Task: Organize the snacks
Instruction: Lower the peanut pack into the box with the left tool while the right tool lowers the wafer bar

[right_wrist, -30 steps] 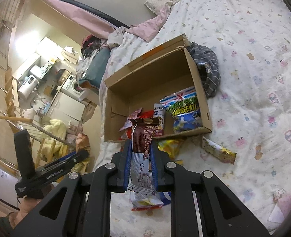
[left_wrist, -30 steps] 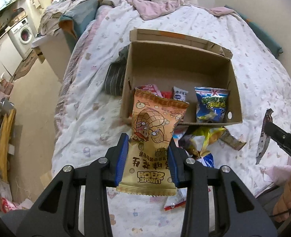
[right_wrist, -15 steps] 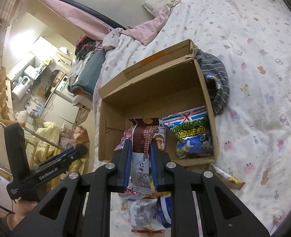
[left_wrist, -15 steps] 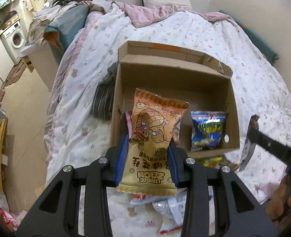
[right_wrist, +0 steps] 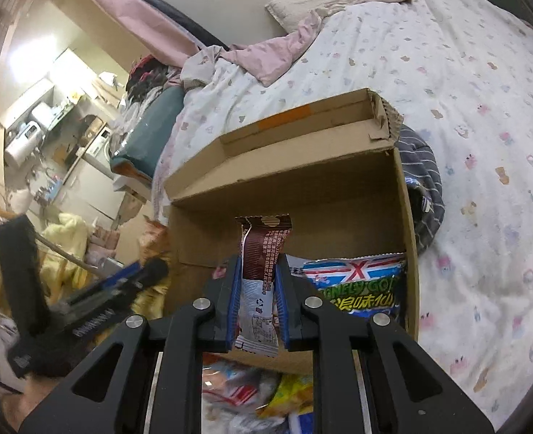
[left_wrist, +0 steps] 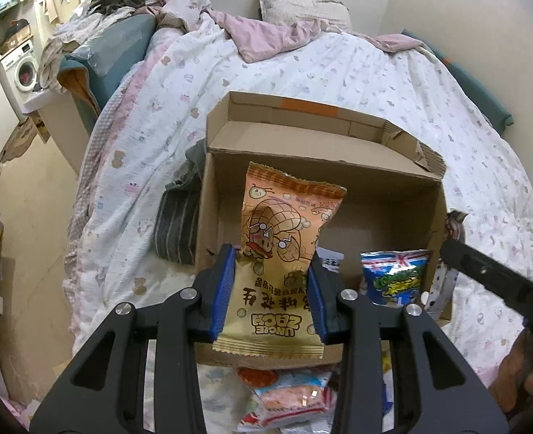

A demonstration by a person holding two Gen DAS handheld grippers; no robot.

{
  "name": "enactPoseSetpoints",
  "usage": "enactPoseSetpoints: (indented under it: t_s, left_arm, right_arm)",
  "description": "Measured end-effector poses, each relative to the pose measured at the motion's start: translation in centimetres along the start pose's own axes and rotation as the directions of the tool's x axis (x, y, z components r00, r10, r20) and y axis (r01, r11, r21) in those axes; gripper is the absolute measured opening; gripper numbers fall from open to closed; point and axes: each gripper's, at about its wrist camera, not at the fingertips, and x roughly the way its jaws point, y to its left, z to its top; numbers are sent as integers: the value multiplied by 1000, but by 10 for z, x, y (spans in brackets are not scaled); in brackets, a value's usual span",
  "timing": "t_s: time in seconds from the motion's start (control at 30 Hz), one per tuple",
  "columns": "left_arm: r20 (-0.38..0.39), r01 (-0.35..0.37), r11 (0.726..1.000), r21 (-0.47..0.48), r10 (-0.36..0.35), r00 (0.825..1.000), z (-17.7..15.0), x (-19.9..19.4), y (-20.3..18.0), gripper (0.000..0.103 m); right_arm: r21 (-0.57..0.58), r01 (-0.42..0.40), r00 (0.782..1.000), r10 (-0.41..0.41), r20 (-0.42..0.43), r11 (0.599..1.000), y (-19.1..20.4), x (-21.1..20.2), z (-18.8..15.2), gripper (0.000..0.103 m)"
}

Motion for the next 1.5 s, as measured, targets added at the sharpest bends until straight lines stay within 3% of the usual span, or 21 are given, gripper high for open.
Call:
enactPoseSetpoints:
  t_s: [0.2,0.7,1.27,1.33,1.4,1.5]
  left_arm:
    - [-26,16,1000,-27,-16,1000,-2,6,6,34]
    - [-31,14,995,98,-11,999,-11,24,-18,36]
    - [-25,35,997,64,-33,999,-10,23,-10,41]
    - [-10,52,996,77,-51,999,-9,19,-12,45]
    - [5,58,995,82,-59,998,-9,15,-13,63]
    - [44,61,995,82,-65,997,-7,8,-13,81]
  right_arm:
    - [-11,13,999,-14,-39,1000,-8,24,-3,19]
    - [-35,42,996,-45,-79,999,-15,36,-7,19]
    - [-16,43,993,-45,-111,999,-18,45,-12,19]
    - [-11,36,994,-37,-106,999,-17,44,-12,19]
    - [-18,25,995,-26,-94,1000,-16,41,-10,19]
    - [-22,16,997,-17,-81,1000,-14,39,-9,19]
